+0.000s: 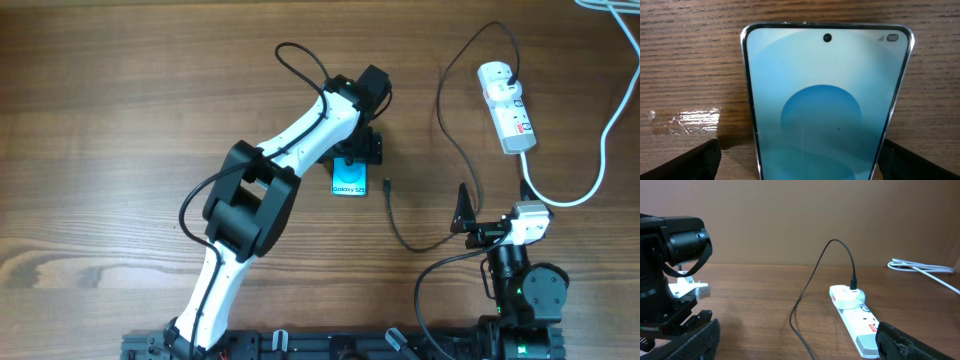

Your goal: Plug charger to phone and switch on socket

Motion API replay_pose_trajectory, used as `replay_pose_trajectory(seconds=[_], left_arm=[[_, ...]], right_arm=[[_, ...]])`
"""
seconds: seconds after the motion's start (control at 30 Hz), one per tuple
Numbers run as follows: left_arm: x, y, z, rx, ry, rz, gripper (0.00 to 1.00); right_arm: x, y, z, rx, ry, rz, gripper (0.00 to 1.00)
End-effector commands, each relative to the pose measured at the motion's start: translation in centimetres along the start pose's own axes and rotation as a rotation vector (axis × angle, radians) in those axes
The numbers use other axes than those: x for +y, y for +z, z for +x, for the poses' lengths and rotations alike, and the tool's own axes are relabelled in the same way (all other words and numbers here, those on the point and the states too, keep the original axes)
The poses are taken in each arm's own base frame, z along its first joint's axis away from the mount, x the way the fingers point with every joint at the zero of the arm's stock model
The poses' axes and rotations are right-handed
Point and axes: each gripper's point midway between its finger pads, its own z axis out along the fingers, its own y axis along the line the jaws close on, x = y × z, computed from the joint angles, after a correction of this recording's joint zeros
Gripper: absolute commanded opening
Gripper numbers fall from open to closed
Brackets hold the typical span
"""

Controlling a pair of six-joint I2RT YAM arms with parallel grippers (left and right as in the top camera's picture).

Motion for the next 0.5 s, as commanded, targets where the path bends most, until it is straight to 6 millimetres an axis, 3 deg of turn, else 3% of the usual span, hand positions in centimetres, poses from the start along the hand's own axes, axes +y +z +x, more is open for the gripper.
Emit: replay_pose_trajectory(seconds=[0.0,0.47], left_arm=[[-0.99,0.83,1.03,0.019,0.035,0.002,1.00],[-0.64,0.93,1.13,-0.017,0.000,-0.068,1.00]], right_arm=[[-0.11,-0.02,-0.09,-0.005,0.005,0.008,1.00],[-0.11,-0.02,-0.09,-0.005,0.005,0.008,1.00]])
